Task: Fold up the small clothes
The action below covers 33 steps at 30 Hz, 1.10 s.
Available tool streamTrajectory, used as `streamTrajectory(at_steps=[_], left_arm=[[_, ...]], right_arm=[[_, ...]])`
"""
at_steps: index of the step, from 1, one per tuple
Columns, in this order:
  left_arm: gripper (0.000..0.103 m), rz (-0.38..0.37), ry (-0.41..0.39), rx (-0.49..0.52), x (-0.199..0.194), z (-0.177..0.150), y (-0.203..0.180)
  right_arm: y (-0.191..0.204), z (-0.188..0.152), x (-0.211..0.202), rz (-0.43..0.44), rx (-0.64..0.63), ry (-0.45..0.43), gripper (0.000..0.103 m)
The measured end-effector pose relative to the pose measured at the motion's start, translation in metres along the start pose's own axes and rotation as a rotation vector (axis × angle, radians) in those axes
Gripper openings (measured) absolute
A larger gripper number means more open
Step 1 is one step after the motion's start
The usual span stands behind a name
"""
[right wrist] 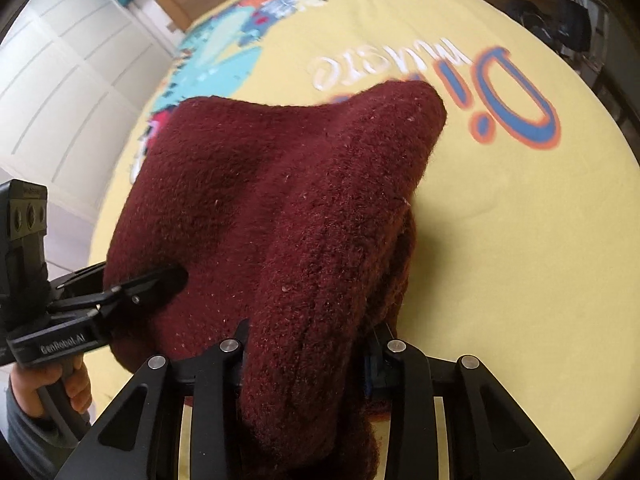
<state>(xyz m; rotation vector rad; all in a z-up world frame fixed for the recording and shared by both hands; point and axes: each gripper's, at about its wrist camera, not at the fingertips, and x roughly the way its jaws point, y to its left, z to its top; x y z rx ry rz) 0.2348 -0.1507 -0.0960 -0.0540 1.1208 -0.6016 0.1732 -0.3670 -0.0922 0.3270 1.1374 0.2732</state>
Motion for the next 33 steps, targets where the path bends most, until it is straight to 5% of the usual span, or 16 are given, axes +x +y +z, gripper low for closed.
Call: streamTrajectory(at_steps=[7,14,19,24,29,31,33], left_arm=[[0.045,0.051,-0.051,0.013,-0.044,-0.026,0.042],[0.046,0.087,0.069,-0.057,0.015,-0.067,0.069],[0.064,0.107,0.073,-0.107,0.03,-0.088,0.086],[0.07,0.152,0.095,-0.123,0.026,-0.085,0.084],[0.076,0.217,0.073,-0.107,0.002,-0.078,0.079],[0.097,0.246,0.055,-0.089,-0.007,-0.08,0.073],[0.102,0.285,0.022,-0.082,-0.016,-0.083,0.067]], right_arm=[[0.056,0.001,0.017,0.012,-0.068,-0.004,0.035],[0.066,-0.029,0.088,-0.081,-0.057,0.117,0.037],[0.056,-0.032,0.106,-0.11,-0.025,0.155,0.056],[0.055,-0.017,0.107,-0.153,-0.017,0.194,0.072],[0.068,-0.019,0.086,-0.209,-0.089,0.136,0.081],[0.072,-0.021,0.076,-0.215,-0.108,0.111,0.081],[0.076,-0.026,0.063,-0.211,-0.128,0.071,0.082]])
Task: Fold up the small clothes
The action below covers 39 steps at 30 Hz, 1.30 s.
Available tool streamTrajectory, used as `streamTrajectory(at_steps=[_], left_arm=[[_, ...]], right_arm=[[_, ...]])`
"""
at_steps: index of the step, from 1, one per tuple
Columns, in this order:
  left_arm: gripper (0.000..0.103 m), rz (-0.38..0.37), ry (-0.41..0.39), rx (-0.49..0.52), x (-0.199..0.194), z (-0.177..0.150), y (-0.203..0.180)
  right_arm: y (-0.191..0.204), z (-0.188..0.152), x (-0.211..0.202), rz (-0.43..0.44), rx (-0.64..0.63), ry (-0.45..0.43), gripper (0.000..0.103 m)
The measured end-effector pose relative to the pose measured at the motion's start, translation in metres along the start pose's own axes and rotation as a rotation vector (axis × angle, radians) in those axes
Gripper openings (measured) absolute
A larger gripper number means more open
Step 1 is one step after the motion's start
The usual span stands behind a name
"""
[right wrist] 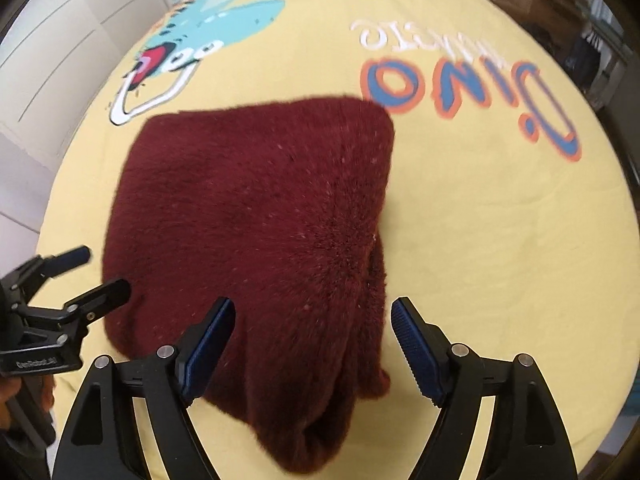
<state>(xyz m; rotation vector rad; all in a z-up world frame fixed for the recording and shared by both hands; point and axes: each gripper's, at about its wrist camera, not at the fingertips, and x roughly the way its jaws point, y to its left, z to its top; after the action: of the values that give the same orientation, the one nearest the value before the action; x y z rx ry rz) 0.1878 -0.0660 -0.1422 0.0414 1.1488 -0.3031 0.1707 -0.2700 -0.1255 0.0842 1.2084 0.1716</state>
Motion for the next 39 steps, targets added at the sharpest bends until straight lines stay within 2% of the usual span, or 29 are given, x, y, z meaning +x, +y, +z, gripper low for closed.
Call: streamTrajectory(at_steps=[2,5,8,11,15,24,27,30,39], left_arm=[[0.102,0.009,-0.026,0.0,-0.007,-0.004,-0.003],[0.102,0.022,-0.015,-0.014,-0.005,-0.008,-0.005],[0.102,0.077,-0.033,-0.014,0.001,-0.015,-0.004],[0.102,0.08,-0.009,-0.018,0.014,-0.024,0.0],[0.102,0.07,-0.026,-0.007,0.022,-0.033,0.006],[0.103,0.066,-0.044,-0.016,0.033,-0.041,0.006],[0.102,0.057,-0.035,-0.031,0.024,-0.039,0.006],[0.102,0.083,-0.049,-0.034,0.005,-0.038,0.003],[0.102,0.118,-0.143,-0.039,-0.079,-0.056,-0.011]], right_arm=[[0.003,-0.005,-0.006,-0.013,-0.023,-0.044,0.083],[0.005,-0.015,0.0,-0.035,-0.049,-0.051,0.102],[-0.006,-0.027,0.011,-0.073,-0.04,-0.037,0.102],[-0.025,-0.035,0.017,-0.116,-0.021,-0.04,0.102],[-0.049,-0.042,0.026,-0.087,0.02,-0.039,0.102],[-0.059,-0.053,0.04,-0.06,0.04,-0.058,0.102],[-0.053,-0.052,0.029,-0.062,0.039,-0.057,0.102],[-0.047,-0.053,0.008,-0.066,0.036,-0.081,0.102],[-0.036,-0.068,-0.069,-0.116,0.017,-0.179,0.102]])
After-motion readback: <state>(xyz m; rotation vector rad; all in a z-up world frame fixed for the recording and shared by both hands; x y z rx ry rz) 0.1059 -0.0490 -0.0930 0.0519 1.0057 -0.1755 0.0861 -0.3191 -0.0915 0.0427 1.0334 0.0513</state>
